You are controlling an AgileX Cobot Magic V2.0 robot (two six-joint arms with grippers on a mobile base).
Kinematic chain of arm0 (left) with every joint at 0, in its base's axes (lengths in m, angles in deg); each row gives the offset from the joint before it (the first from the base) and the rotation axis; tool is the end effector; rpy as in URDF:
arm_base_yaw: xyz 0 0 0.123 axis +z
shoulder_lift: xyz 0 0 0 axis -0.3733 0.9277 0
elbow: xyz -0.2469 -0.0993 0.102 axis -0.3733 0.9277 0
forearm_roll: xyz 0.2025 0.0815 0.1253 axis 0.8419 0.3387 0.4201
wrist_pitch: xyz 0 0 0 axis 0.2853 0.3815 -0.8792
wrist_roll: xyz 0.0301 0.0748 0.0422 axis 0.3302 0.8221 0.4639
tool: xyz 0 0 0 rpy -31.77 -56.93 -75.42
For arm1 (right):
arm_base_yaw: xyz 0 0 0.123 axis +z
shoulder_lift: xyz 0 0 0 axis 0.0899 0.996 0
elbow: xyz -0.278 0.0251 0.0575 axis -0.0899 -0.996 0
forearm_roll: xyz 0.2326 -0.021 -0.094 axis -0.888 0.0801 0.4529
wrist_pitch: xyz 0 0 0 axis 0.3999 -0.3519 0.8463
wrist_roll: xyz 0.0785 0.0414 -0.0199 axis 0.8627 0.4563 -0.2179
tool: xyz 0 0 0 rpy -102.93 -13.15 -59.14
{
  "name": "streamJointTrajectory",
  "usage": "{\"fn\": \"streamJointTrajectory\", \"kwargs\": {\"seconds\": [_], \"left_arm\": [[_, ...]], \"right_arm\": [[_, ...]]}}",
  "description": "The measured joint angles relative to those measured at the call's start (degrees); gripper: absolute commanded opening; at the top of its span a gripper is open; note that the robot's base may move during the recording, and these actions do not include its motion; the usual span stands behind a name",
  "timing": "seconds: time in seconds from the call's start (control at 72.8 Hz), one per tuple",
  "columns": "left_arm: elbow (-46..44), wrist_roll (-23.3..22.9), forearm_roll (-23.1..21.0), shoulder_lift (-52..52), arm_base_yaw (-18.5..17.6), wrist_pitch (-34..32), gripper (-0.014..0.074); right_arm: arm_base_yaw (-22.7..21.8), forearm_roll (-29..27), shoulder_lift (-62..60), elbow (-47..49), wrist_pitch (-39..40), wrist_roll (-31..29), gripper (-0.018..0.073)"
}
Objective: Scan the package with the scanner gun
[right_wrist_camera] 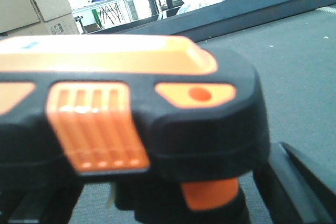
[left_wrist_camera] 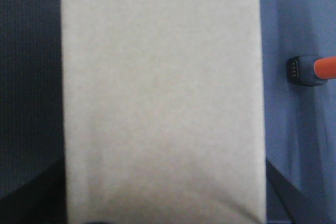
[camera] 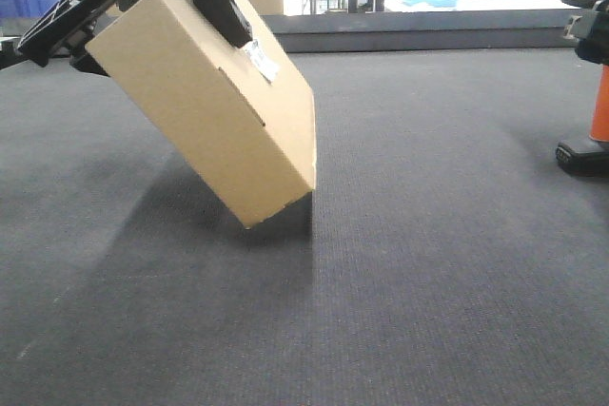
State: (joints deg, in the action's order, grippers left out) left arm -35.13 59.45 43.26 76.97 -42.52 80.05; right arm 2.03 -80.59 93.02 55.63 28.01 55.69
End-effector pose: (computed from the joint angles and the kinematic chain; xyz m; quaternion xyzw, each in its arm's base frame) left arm 0.3069 -0.1479 0.2862 -0.0272 0.9305 -0.2872 0.2255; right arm 0.2895 -0.0283 0.1781 0.1699 0.7021 0.0313 0.6908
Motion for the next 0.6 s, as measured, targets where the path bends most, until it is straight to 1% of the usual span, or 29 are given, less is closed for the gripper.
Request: {"fn": "streamJointTrajectory", "kwargs": {"seconds": [0.206,0.275,0.357,0.385,0.412,0.426,0.481,0.605], "left_arm": [[0.00,0.00,0.10,0.00,0.00,0.10,-0.0111],[0.00,0.00,0.10,0.00,0.00,0.10,-0.0111],[0.00,0.00,0.10,0.00,0.00,0.10,-0.0111],[0.00,0.00,0.10,0.00,0.00,0.10,-0.0111],[0.00,0.00,0.10,0.00,0.00,0.10,-0.0111],[0.00,0.00,0.10,0.00,0.00,0.10,-0.0111],[0.00,0.00,0.22,0.00,0.00,0.10,-0.0111],[0.00,0.00,0.22,0.00,0.00,0.10,-0.0111]], "right_arm": [[0.00,-0.09,1.06,0.09,-0.12,0.00,0.0548],[0.00,-0.14,1.46,0.09,-0.12,0.00,0.0519],[0.00,-0.14,1.81,0.09,-0.01,0.00,0.0437],[0.00,-0.14,1.81,0.09,-0.01,0.00,0.0379],[0.00,-0.14,1.81,0.09,-0.01,0.00,0.0354],[0.00,-0.14,1.81,0.09,0.15,0.00,0.0316],[0.00,-0.23,1.85,0.09,0.27,0.00,0.0230],[0.00,-0.48,1.94,0.09,0.92,0.00,0.0075]]}}
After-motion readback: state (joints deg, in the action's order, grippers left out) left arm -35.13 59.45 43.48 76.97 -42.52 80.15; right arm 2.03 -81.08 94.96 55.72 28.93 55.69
